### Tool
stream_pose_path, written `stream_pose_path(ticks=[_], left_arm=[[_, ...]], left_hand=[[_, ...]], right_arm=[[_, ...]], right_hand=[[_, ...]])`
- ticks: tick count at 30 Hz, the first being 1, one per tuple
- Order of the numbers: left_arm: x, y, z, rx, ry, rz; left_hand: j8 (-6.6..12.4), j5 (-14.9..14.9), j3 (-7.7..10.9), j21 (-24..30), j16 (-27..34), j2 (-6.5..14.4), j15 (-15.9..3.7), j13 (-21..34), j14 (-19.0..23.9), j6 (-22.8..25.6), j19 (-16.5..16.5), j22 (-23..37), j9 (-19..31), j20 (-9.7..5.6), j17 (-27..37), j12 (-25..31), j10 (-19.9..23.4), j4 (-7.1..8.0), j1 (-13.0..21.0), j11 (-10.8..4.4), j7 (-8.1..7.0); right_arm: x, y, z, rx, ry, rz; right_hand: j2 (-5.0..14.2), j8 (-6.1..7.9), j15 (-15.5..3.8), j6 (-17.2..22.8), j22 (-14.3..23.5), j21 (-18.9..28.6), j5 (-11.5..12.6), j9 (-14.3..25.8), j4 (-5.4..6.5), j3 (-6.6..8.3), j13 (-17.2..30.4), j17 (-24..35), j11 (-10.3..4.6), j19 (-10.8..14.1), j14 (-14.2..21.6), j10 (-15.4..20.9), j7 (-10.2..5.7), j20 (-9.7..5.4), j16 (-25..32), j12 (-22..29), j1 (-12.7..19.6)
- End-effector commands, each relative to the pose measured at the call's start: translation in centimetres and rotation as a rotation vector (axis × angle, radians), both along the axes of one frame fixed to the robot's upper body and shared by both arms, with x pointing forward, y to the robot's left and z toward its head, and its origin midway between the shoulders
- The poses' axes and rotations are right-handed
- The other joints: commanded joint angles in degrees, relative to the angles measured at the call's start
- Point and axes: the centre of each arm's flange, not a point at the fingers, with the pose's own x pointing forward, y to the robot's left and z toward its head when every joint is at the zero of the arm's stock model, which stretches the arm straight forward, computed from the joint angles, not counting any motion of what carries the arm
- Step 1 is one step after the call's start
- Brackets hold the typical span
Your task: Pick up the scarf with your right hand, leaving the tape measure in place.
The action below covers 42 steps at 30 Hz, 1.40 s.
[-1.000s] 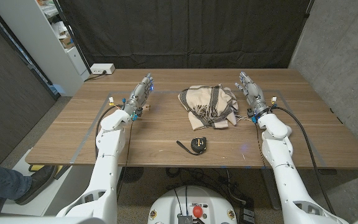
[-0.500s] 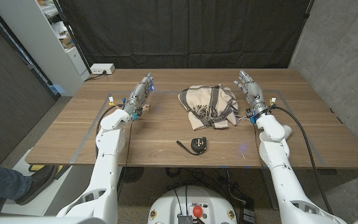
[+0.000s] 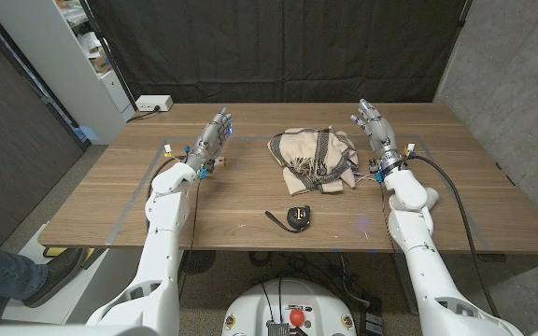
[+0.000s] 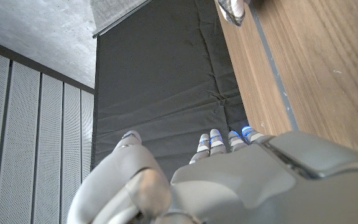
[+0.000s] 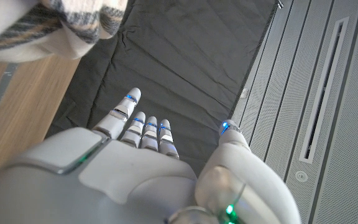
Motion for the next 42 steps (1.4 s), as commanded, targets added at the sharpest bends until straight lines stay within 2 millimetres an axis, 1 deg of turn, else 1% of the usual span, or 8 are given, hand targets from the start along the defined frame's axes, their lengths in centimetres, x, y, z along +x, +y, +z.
stream_pose_path(ticks=[1,8,10,12,23,42], left_arm=[[0.2,-0.2,0.3,-0.011,-0.002,-0.018],[0.2,-0.3,0.4,-0.001,-0.01,-0.001],[0.3,-0.3,0.3,-0.027,-0.015,-0.011],[0.3,-0.3,0.5,-0.01,-0.018,-0.009],[0.4,-0.9,0.3,-0.013,-0.018,-0.01],[0.2,-1.1,-0.2,-0.022,-0.015,-0.007]], left_hand=[[-0.07,-0.07,0.12,-0.03,0.01,0.48,-0.11,-0.01,-0.19,0.32,-1.02,0.22,0.12,0.36,0.17,-0.06,-0.35,-0.41,0.31,-0.06,-0.03],[0.03,-0.12,0.1,-0.04,0.01,0.56,0.11,-0.17,-0.14,0.73,-1.02,0.23,0.13,0.39,0.18,-0.03,-0.27,-0.49,0.3,0.08,0.11],[0.11,-0.15,0.11,-0.03,0.03,0.62,0.01,-0.24,-0.07,1.0,-0.98,0.23,0.13,0.41,0.18,0.07,0.0,-0.52,0.31,-0.06,0.15],[0.1,-0.16,0.11,-0.04,0.04,0.65,0.0,-0.28,-0.02,1.01,-0.99,0.23,0.13,0.45,0.18,0.07,0.0,-0.54,0.32,-0.04,0.07],[-0.05,-0.22,0.2,-0.02,0.08,0.89,0.0,-0.43,0.14,0.83,-0.9,0.23,0.14,0.4,0.17,0.08,0.06,-0.66,0.44,-0.14,-0.18],[-0.13,-0.33,0.37,-0.03,0.07,1.31,-0.01,-0.66,0.27,0.8,-0.85,0.23,0.15,0.48,0.16,0.1,0.18,-0.92,0.7,-0.2,-0.24]], right_arm=[[-0.9,0.4,0.9,-0.068,-0.049,-0.036],[-1.6,0.4,1.3,-0.084,-0.081,-0.042],[-1.8,0.4,1.4,-0.09,-0.084,-0.038],[-2.0,0.4,1.5,-0.092,-0.093,-0.036],[-2.8,0.3,2.0,-0.126,-0.126,-0.05],[-4.3,1.2,2.2,-0.231,-0.214,-0.167]], right_hand=[[-0.56,0.19,0.09,0.03,0.09,0.07,0.46,0.16,-0.08,-0.3,0.25,0.13,-0.04,0.5,0.34,0.27,-0.44,-0.54,0.3,0.08,0.06],[-0.64,0.13,0.07,-0.11,0.09,-0.04,0.62,0.17,-0.08,-0.4,0.27,0.14,-0.02,0.56,0.37,0.23,-0.46,-0.51,0.24,0.02,-0.06],[-0.67,0.12,0.06,-0.14,0.09,-0.06,0.67,0.17,-0.08,-0.43,0.27,0.15,-0.09,0.59,0.39,0.2,-0.41,-0.55,0.23,-0.01,-0.1],[-0.71,0.1,0.06,-0.18,0.09,-0.12,0.75,0.18,-0.09,-0.47,0.27,0.15,-0.24,0.58,0.34,0.16,-0.41,-0.51,0.17,-0.04,-0.14],[-0.87,0.03,0.15,-0.36,0.08,-0.33,0.99,0.19,-0.09,-0.64,0.29,0.16,-0.01,0.48,0.11,-0.04,-0.38,-0.39,-0.02,-0.18,-0.34],[-1.07,-0.06,0.04,-0.7,0.09,-0.58,1.45,0.21,-0.15,-0.85,0.31,0.16,0.02,0.41,0.01,0.03,-0.67,-0.44,-0.23,-0.21,-0.55]])
